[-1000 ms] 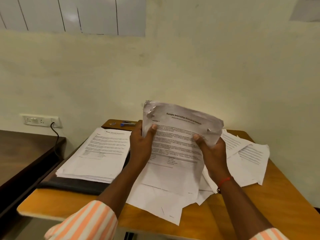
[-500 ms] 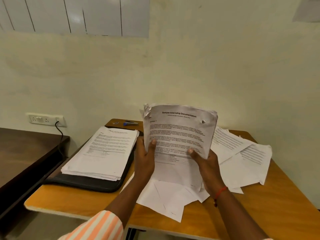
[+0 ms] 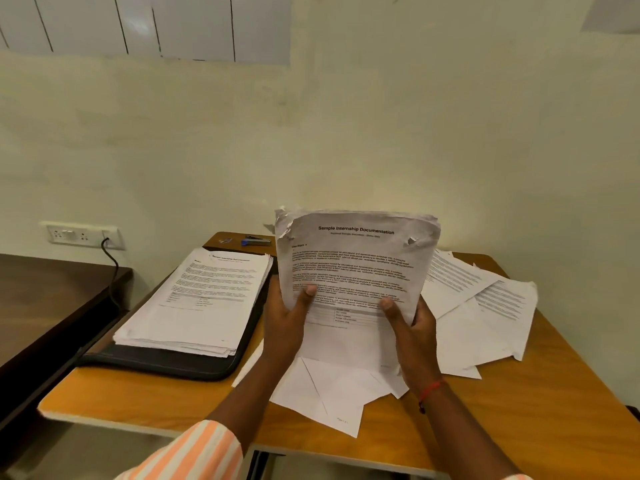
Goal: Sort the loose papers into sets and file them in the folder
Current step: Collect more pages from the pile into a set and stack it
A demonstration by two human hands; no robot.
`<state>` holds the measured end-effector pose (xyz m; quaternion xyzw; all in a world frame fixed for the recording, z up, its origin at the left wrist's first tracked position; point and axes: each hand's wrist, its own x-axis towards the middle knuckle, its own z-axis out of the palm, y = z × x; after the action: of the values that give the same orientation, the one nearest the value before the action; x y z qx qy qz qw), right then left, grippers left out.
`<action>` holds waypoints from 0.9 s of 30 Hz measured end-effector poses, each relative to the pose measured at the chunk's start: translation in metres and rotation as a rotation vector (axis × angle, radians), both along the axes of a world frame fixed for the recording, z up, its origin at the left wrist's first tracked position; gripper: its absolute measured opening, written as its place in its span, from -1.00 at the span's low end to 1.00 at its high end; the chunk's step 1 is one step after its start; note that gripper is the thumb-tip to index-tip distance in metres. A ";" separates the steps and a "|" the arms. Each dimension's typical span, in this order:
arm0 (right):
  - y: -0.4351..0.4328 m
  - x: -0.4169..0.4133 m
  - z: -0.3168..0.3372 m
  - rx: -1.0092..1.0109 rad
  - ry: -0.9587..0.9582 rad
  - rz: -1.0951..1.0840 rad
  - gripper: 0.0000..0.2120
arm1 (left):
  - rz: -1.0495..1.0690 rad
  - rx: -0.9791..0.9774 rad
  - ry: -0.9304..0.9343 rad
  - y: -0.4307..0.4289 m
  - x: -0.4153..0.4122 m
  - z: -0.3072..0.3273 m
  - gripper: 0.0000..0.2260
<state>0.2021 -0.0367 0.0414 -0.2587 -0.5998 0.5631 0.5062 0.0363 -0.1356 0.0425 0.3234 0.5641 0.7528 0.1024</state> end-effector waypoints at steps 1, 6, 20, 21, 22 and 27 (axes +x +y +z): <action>-0.001 -0.001 -0.001 0.003 -0.002 0.012 -0.69 | -0.019 0.007 -0.014 -0.001 0.003 0.001 -0.60; 0.000 0.001 -0.001 -0.009 0.017 0.009 -0.69 | -0.009 0.004 -0.078 -0.002 0.001 0.000 -0.65; 0.003 0.002 0.005 -0.029 0.059 0.010 -0.70 | -0.005 0.017 0.001 0.001 0.004 0.001 -0.58; 0.002 0.001 -0.001 -0.046 0.041 0.032 -0.67 | -0.007 -0.004 0.007 0.000 0.004 -0.007 -0.58; 0.002 0.000 -0.008 -0.057 0.013 0.046 -0.65 | -0.003 -0.033 0.016 -0.001 0.005 -0.014 -0.57; 0.000 0.002 -0.017 -0.035 -0.078 0.031 -0.65 | 0.028 -0.128 0.091 -0.008 0.006 -0.023 -0.53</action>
<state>0.2039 -0.0366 0.0239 -0.2800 -0.6131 0.5709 0.4688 0.0427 -0.1433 0.0193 0.3420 0.6198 0.7010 0.0865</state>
